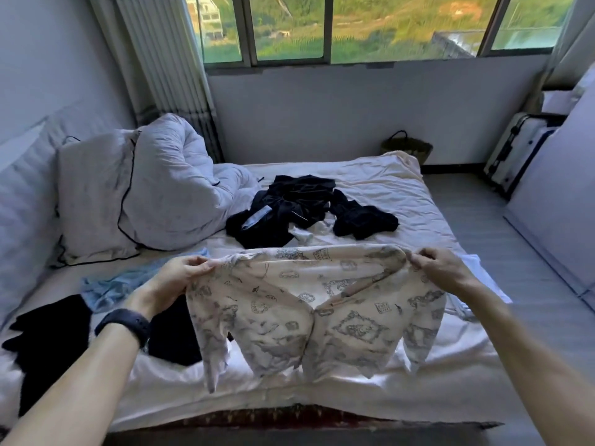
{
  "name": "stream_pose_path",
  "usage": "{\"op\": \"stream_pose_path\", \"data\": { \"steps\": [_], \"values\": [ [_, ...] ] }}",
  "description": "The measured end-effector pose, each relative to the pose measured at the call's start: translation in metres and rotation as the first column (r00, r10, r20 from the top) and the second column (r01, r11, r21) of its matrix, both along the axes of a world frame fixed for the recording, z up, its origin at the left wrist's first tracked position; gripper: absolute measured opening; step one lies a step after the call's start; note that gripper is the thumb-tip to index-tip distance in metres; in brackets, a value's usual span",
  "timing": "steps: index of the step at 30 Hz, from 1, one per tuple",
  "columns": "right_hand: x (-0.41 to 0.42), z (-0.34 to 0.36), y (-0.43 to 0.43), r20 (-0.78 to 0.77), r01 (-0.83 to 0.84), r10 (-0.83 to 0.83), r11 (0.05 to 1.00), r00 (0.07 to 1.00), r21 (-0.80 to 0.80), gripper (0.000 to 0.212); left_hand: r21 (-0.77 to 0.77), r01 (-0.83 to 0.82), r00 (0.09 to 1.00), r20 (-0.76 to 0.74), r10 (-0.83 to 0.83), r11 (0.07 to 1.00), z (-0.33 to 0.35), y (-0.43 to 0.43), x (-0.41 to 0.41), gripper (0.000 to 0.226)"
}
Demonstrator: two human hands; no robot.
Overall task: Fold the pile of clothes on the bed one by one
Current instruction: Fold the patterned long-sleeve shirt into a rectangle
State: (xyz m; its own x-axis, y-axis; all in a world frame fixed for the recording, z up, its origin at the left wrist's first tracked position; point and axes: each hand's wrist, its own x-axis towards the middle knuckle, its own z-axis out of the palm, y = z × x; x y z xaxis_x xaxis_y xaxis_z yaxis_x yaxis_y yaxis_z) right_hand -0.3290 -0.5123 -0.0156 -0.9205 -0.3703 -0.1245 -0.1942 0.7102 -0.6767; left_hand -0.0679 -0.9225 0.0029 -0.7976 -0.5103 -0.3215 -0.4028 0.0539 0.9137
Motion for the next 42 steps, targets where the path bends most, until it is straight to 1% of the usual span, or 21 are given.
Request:
{"op": "stream_pose_path", "data": {
  "steps": [1,3,5,7,9,10,12,14,17,19,21,23,25,27,29,30,32,36,38,40,42],
  "values": [
    [0.001,-0.002,0.002,0.018,-0.015,0.015,1.000,1.000,0.025,0.026,-0.106,0.026,0.999,0.030,-0.023,0.994,-0.007,-0.004,0.003,0.015],
    [0.004,-0.005,0.005,-0.042,-0.035,0.036,0.999,0.998,0.038,0.021,-0.304,0.095,0.993,0.095,-0.068,0.948,-0.013,-0.009,0.008,0.012],
    [0.014,-0.006,0.009,-0.177,-0.018,0.014,1.000,0.984,-0.021,0.014,-0.412,0.119,0.989,0.125,-0.073,0.903,-0.016,-0.009,0.014,0.019],
    [0.026,-0.013,0.014,-0.322,0.000,-0.037,0.994,0.946,-0.112,0.009,-0.461,0.064,0.997,0.076,-0.032,0.885,-0.017,-0.001,0.022,0.023],
    [0.033,-0.025,0.021,-0.376,0.004,-0.045,0.994,0.926,-0.109,0.019,-0.437,-0.001,1.000,0.017,0.009,0.899,-0.023,0.007,0.031,0.025],
    [0.034,-0.032,0.024,-0.374,-0.007,-0.024,0.997,0.927,-0.081,0.023,-0.430,0.005,0.999,0.030,0.009,0.903,-0.026,0.009,0.036,0.026],
    [0.035,-0.044,0.030,-0.355,-0.034,0.021,0.999,0.935,-0.029,0.028,-0.397,0.100,0.988,0.145,-0.045,0.912,-0.029,0.012,0.045,0.020],
    [0.034,-0.050,0.031,-0.352,-0.032,0.032,0.999,0.935,0.004,0.028,-0.307,0.201,0.957,0.263,-0.120,0.930,-0.028,0.013,0.049,0.013],
    [0.026,-0.056,0.023,-0.405,-0.017,0.027,0.999,0.914,0.028,0.019,-0.199,0.353,0.864,0.445,-0.237,0.914,-0.022,0.017,0.046,0.018],
    [0.014,-0.058,0.014,-0.432,-0.016,0.036,0.999,0.901,0.050,0.018,-0.192,0.387,0.832,0.494,-0.252,0.902,-0.021,0.012,0.037,0.030],
    [-0.003,-0.060,0.007,-0.405,0.000,0.039,0.995,0.914,0.095,0.037,-0.215,0.320,0.874,0.443,-0.199,0.923,-0.023,-0.001,0.024,0.034],
    [-0.021,-0.057,-0.003,-0.349,0.047,0.022,0.981,0.937,0.187,0.052,-0.220,0.190,0.934,0.341,-0.107,0.957,-0.029,-0.020,0.006,0.027],
    [-0.044,-0.057,-0.020,-0.314,0.077,0.006,0.965,0.949,0.251,0.051,-0.260,0.095,0.966,0.258,-0.026,0.961,-0.038,-0.041,-0.019,0.019],
    [-0.072,-0.062,-0.047,-0.288,0.068,0.014,0.960,0.957,0.271,0.038,-0.323,0.064,0.977,0.215,0.008,0.944,-0.053,-0.065,-0.055,0.008],
    [-0.105,-0.071,-0.081,-0.268,0.062,0.025,0.949,0.963,0.310,0.024,-0.402,0.063,0.977,0.211,0.026,0.913,-0.071,-0.088,-0.100,0.006],
    [-0.123,-0.077,-0.100,-0.260,0.070,0.018,0.942,0.966,0.327,0.022,-0.438,0.069,0.976,0.218,0.031,0.896,-0.081,-0.099,-0.125,0.007],
    [-0.160,-0.092,-0.137,-0.235,0.086,-0.003,0.936,0.972,0.342,0.023,-0.501,0.094,0.967,0.250,0.040,0.860,-0.105,-0.123,-0.176,0.007],
    [-0.245,-0.151,-0.206,-0.207,0.108,-0.024,0.909,0.978,0.402,0.025,-0.611,0.165,0.937,0.342,0.070,0.774,-0.179,-0.173,-0.272,0.035],
    [-0.291,-0.195,-0.238,-0.167,0.115,-0.053,0.915,0.984,0.386,0.024,-0.662,0.183,0.927,0.362,0.096,0.726,-0.229,-0.203,-0.317,0.032],
    [-0.324,-0.243,-0.266,-0.093,0.110,-0.082,0.927,0.992,0.359,0.031,-0.748,0.206,0.925,0.359,0.123,0.631,-0.283,-0.226,-0.356,0.025],
    [-0.335,-0.296,-0.286,0.017,0.035,-0.043,0.944,0.999,0.329,0.055,-0.785,0.236,0.910,0.385,0.152,0.573,-0.339,-0.233,-0.382,0.035]
  ]
}}
